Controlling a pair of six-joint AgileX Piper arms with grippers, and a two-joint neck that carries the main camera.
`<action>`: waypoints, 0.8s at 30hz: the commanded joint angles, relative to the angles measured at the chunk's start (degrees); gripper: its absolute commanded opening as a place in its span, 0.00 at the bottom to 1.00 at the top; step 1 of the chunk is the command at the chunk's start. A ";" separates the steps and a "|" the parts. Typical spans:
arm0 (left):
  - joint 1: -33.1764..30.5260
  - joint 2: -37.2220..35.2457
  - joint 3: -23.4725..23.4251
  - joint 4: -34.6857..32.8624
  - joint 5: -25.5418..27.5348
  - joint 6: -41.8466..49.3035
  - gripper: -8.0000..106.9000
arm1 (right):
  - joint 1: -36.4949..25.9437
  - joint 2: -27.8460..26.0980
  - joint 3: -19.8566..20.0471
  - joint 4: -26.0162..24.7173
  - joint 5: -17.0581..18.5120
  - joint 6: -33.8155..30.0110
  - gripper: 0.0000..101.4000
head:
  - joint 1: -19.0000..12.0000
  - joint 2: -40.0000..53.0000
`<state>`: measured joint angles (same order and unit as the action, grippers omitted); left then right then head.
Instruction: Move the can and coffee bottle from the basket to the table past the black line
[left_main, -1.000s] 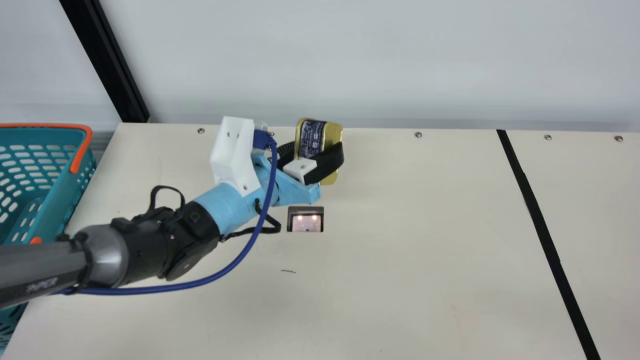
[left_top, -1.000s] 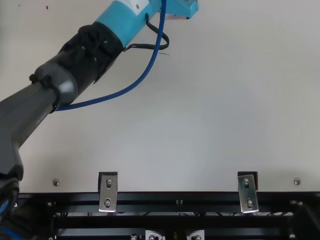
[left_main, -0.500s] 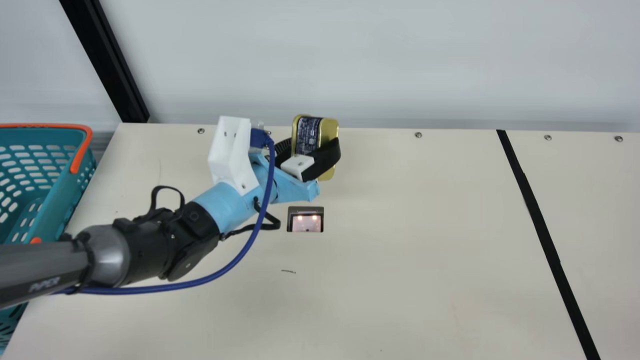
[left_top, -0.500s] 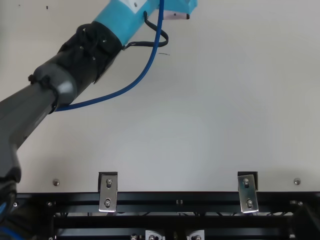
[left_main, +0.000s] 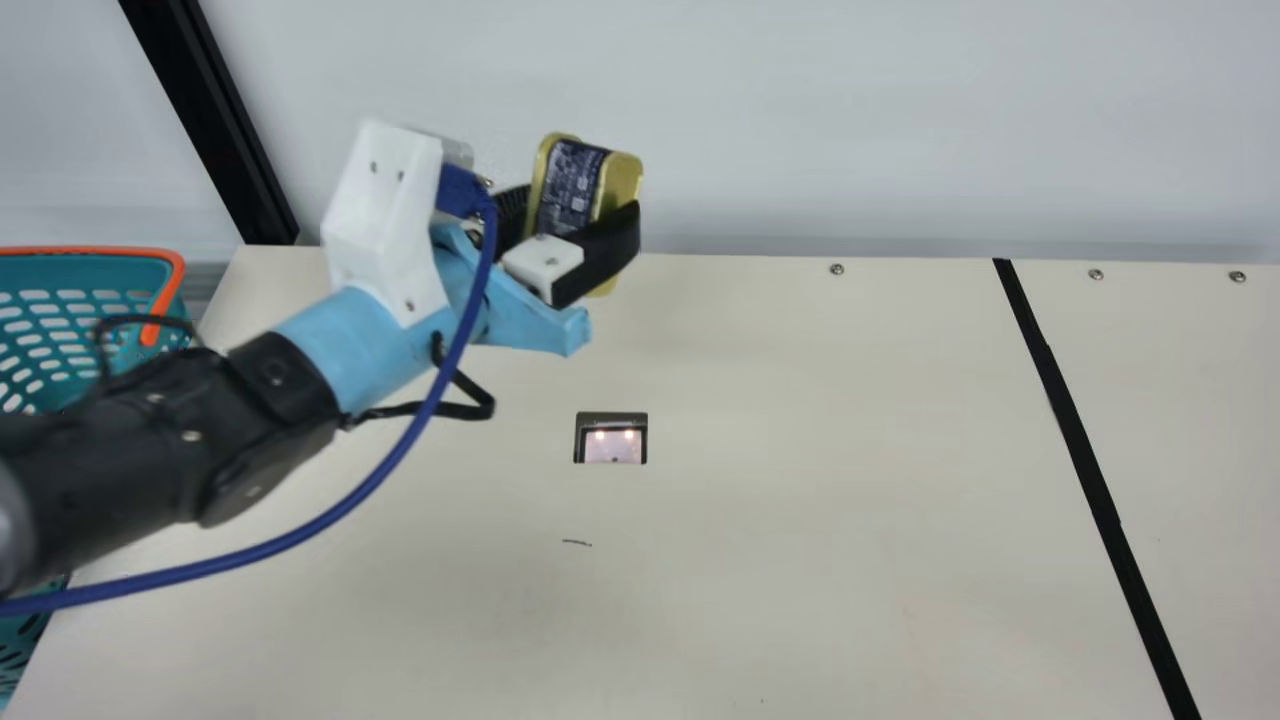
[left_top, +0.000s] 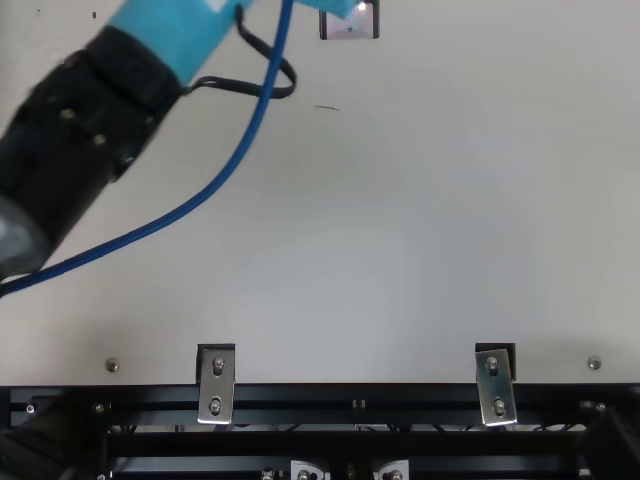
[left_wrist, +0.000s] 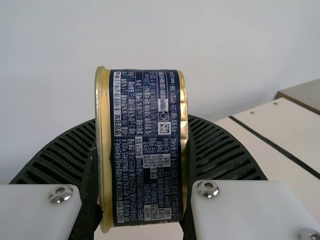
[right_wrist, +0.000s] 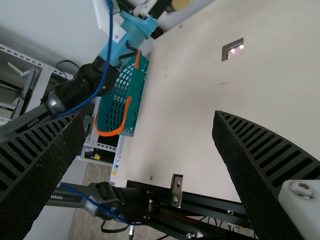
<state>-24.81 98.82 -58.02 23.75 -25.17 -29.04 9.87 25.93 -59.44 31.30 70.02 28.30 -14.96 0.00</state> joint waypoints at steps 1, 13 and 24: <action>0.00 0.00 0.00 0.00 0.00 0.00 0.16 | 0.00 0.00 0.00 0.00 0.00 0.00 1.00 | -0.53 -0.57; -0.29 -1.13 0.08 -1.56 1.14 1.11 0.16 | 0.00 0.00 0.00 0.00 0.00 0.00 1.00 | -0.53 -0.57; 0.49 -8.14 -3.14 -6.85 11.90 2.41 0.16 | 0.00 0.00 0.00 0.00 0.00 0.00 1.00 | -0.53 -0.57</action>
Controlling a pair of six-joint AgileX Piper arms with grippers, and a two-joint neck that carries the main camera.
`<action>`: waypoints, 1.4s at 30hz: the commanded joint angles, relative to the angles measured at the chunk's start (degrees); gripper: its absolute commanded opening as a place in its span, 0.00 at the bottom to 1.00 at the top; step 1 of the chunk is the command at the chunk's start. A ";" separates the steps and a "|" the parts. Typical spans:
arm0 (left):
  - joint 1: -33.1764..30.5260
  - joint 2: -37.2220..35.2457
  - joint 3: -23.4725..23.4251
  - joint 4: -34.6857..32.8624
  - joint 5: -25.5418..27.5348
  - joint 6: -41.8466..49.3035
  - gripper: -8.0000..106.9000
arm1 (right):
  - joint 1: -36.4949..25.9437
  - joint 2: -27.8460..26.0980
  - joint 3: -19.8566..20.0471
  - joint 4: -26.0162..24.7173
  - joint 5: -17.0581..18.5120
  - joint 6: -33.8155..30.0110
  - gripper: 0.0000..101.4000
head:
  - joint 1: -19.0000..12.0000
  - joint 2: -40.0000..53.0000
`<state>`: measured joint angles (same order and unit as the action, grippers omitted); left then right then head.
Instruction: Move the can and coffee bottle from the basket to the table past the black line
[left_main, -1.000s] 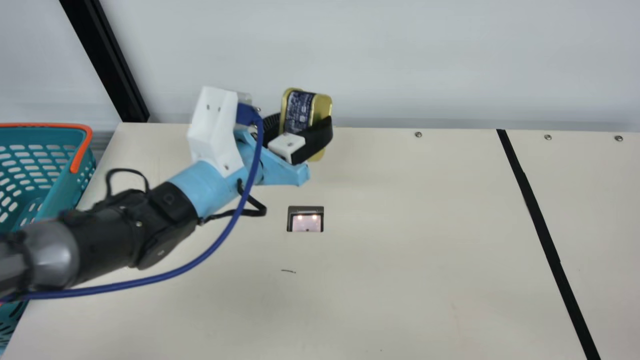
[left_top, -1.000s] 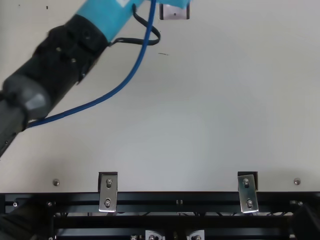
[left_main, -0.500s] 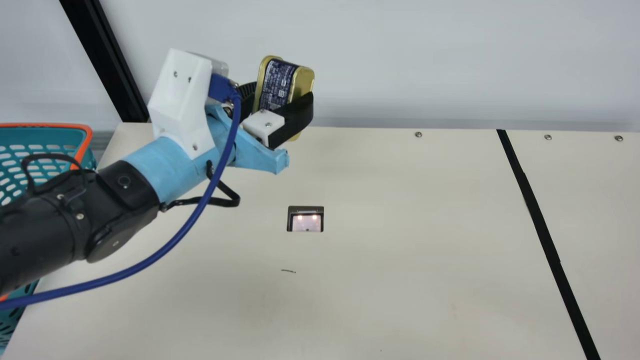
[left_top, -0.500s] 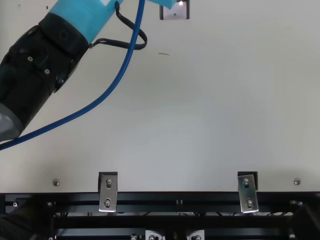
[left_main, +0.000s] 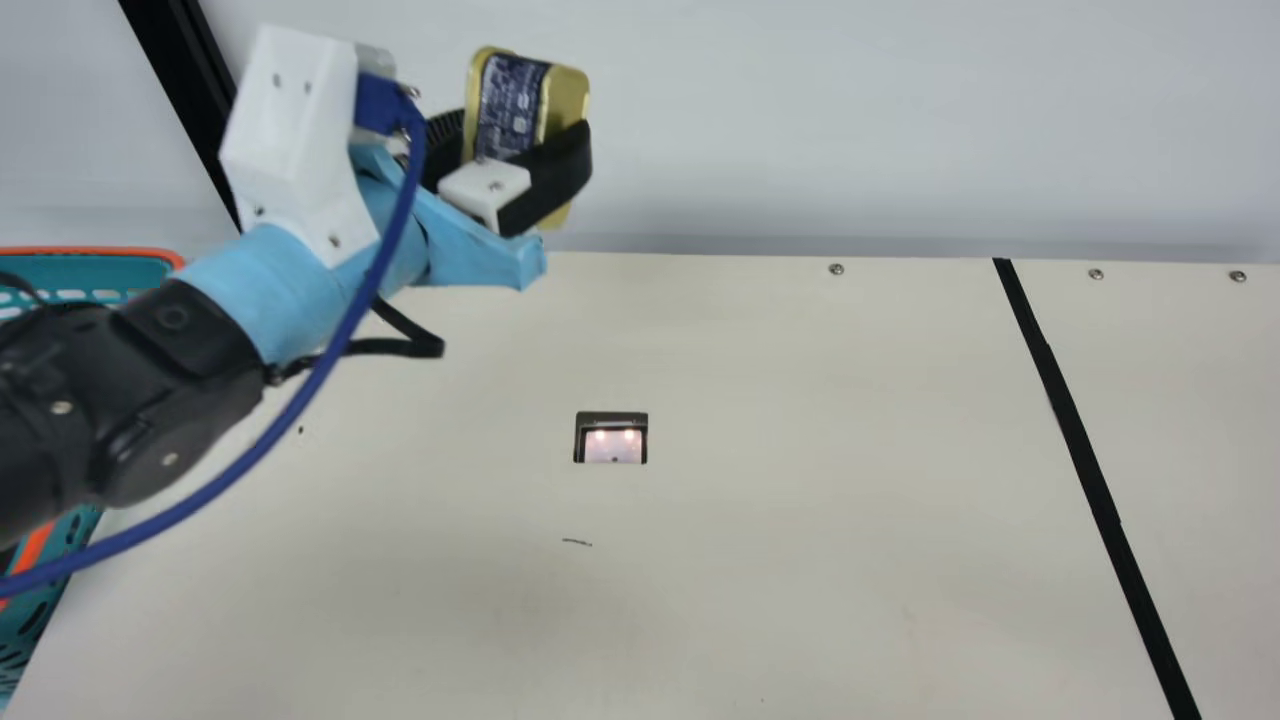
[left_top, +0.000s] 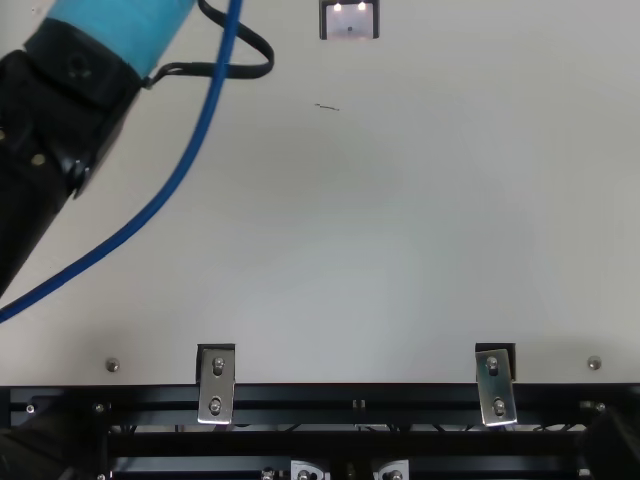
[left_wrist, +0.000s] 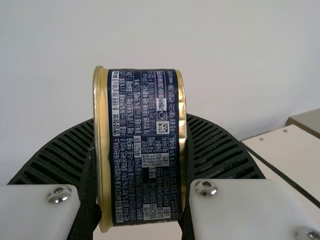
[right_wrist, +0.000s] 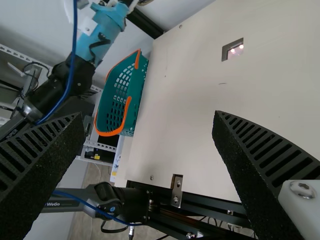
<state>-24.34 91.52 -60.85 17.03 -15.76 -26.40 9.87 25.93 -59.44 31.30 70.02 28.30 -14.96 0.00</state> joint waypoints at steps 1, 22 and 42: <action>0.01 -1.48 -0.56 -0.31 4.00 -0.33 0.16 | 0.00 0.00 0.00 0.00 0.00 0.00 1.00 | -0.53 -0.57; -2.90 -12.32 -4.50 -20.16 43.94 28.61 0.16 | 0.00 0.00 0.00 0.00 0.00 0.00 1.00 | -0.53 -0.57; 4.64 -4.59 -3.94 -54.34 61.24 80.56 0.16 | 0.00 0.00 0.00 0.00 0.00 0.00 1.00 | -0.53 -0.57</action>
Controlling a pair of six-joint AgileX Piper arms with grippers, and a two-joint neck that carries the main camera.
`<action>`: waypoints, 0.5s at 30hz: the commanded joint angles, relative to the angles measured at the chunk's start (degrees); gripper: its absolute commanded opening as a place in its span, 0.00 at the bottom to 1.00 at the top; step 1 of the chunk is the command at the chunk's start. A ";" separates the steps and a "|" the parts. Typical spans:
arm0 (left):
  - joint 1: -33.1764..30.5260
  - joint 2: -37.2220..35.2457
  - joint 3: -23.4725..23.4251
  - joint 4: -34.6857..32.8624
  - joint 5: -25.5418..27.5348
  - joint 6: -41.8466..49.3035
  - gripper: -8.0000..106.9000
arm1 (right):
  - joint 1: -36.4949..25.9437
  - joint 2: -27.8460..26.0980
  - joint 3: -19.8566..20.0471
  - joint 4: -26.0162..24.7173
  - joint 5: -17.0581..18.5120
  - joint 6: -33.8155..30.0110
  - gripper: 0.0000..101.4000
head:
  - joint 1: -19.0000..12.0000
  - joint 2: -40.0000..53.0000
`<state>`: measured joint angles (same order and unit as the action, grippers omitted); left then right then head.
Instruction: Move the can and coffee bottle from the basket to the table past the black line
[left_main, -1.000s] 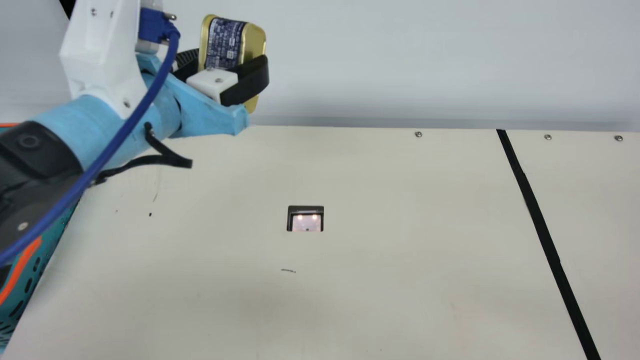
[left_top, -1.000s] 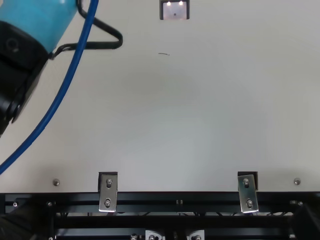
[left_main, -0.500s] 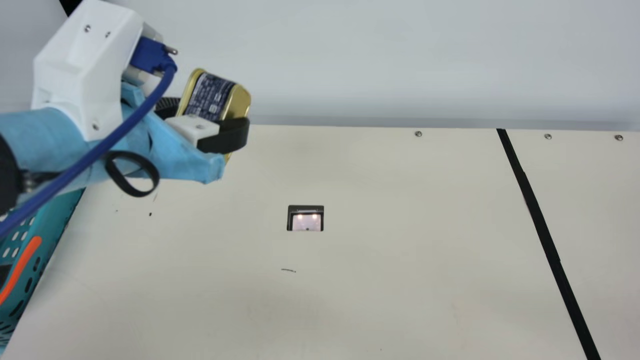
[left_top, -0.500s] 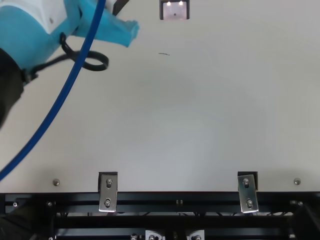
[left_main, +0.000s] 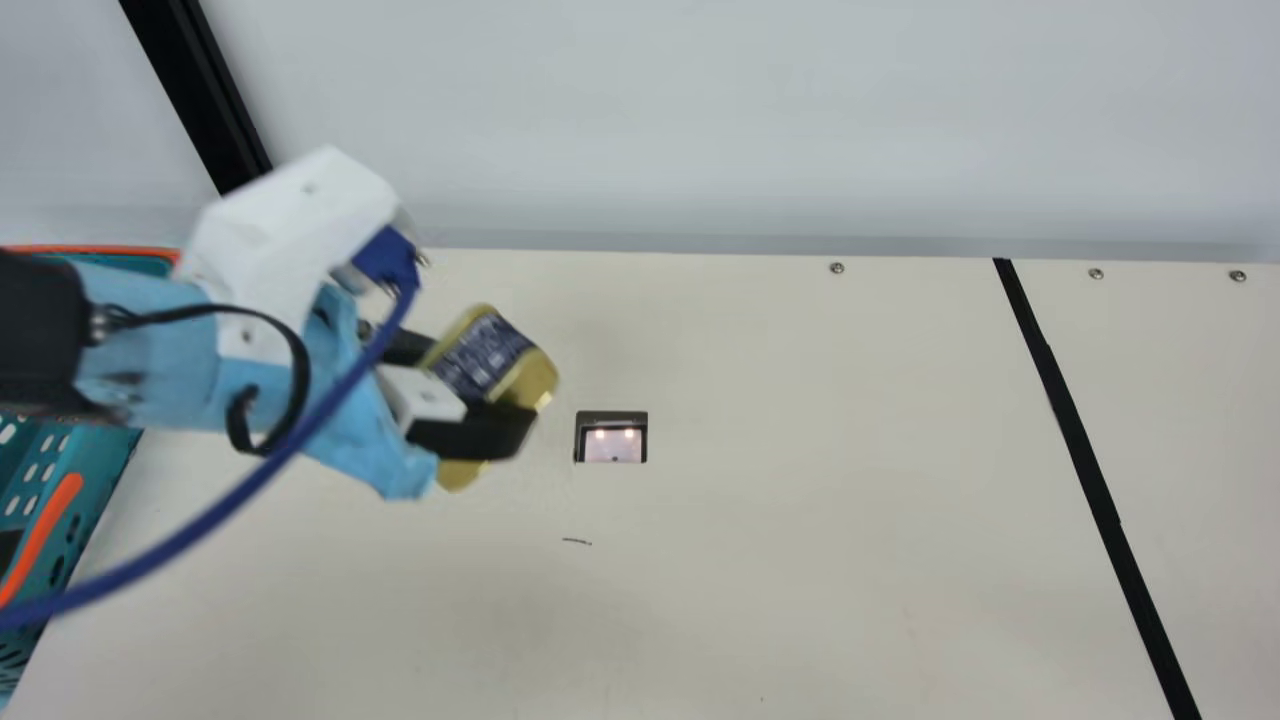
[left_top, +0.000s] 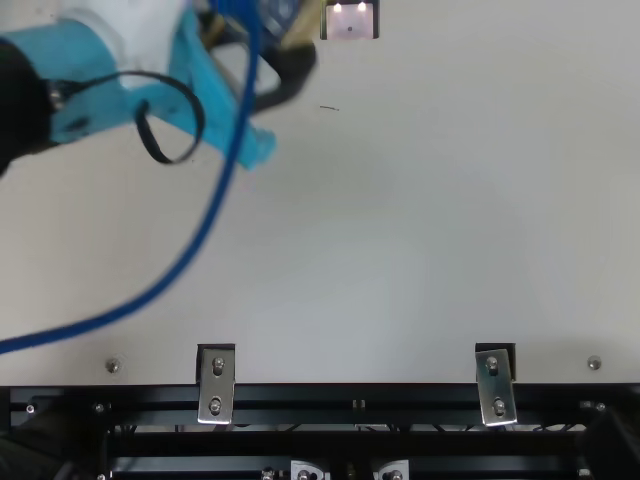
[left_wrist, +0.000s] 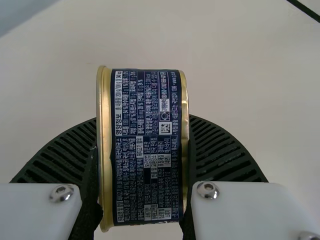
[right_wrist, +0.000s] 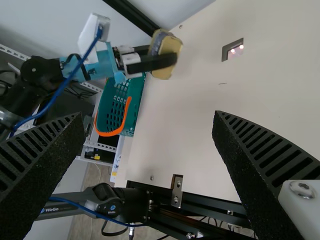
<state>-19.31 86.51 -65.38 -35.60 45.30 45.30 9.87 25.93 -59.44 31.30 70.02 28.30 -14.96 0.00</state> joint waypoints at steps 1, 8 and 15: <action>-0.64 0.98 1.21 -2.39 0.31 11.14 0.16 | 0.00 0.00 0.00 0.00 0.00 0.00 1.00 | -0.53 -0.57; -4.53 4.53 4.49 -3.41 -1.02 24.47 0.16 | 0.00 0.00 0.00 0.00 0.00 0.00 1.00 | -0.53 -0.57; -8.28 8.14 6.20 -1.59 -3.69 31.95 0.16 | 0.00 0.00 0.00 0.00 0.00 0.00 1.00 | -0.53 -0.57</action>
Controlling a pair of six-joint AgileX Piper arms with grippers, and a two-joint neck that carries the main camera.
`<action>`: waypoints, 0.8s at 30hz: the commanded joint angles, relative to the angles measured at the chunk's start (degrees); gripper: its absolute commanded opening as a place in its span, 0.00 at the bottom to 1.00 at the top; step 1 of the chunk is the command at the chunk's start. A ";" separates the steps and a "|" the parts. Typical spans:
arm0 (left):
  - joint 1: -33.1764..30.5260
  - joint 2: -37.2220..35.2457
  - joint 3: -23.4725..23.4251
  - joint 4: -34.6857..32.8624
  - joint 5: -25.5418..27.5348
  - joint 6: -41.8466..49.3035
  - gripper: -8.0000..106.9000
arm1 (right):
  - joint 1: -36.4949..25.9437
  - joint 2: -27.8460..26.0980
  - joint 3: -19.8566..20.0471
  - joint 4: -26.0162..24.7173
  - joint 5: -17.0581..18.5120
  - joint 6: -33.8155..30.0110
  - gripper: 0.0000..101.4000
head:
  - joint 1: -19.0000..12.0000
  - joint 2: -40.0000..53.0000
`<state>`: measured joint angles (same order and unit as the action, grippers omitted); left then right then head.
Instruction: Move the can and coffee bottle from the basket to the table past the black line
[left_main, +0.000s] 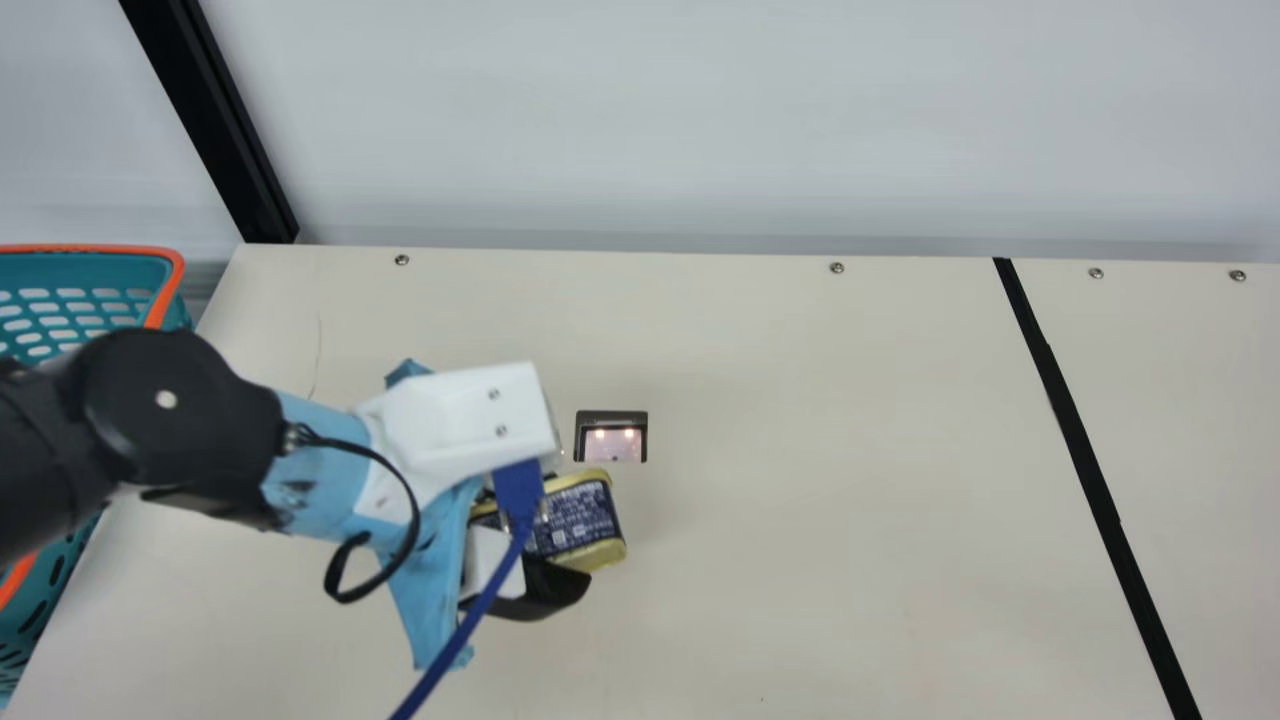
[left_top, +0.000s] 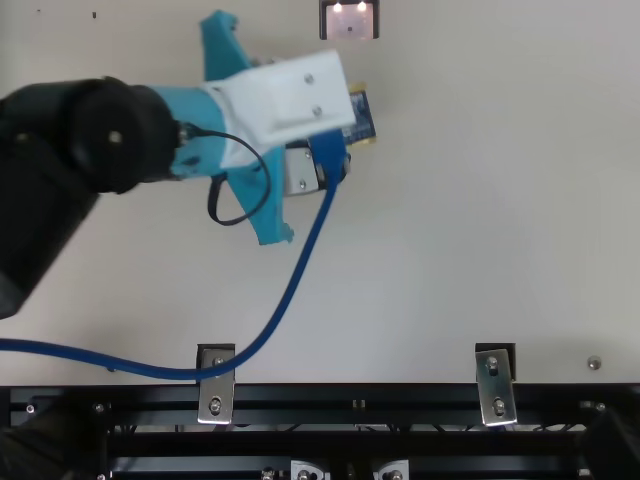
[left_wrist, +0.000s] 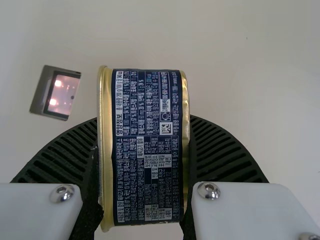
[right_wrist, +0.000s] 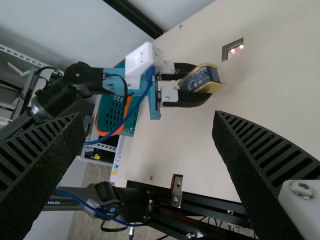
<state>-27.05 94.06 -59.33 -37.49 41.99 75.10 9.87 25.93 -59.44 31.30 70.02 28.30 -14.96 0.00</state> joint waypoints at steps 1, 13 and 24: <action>-0.99 1.09 0.22 0.59 -0.66 2.63 0.16 | 0.00 0.00 0.00 0.00 0.00 0.00 1.00 | -0.53 -0.57; -4.55 6.04 -0.53 6.56 -2.43 1.22 0.16 | 0.00 0.00 0.00 0.00 0.00 0.00 1.00 | -0.53 -0.57; -4.36 4.81 -1.78 4.31 -1.46 0.17 0.85 | 0.00 0.00 0.00 0.00 0.00 0.00 1.00 | -0.53 -0.57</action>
<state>-31.82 99.29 -61.04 -32.12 40.33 75.00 9.87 25.93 -59.44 31.30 70.02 28.30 -14.96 0.00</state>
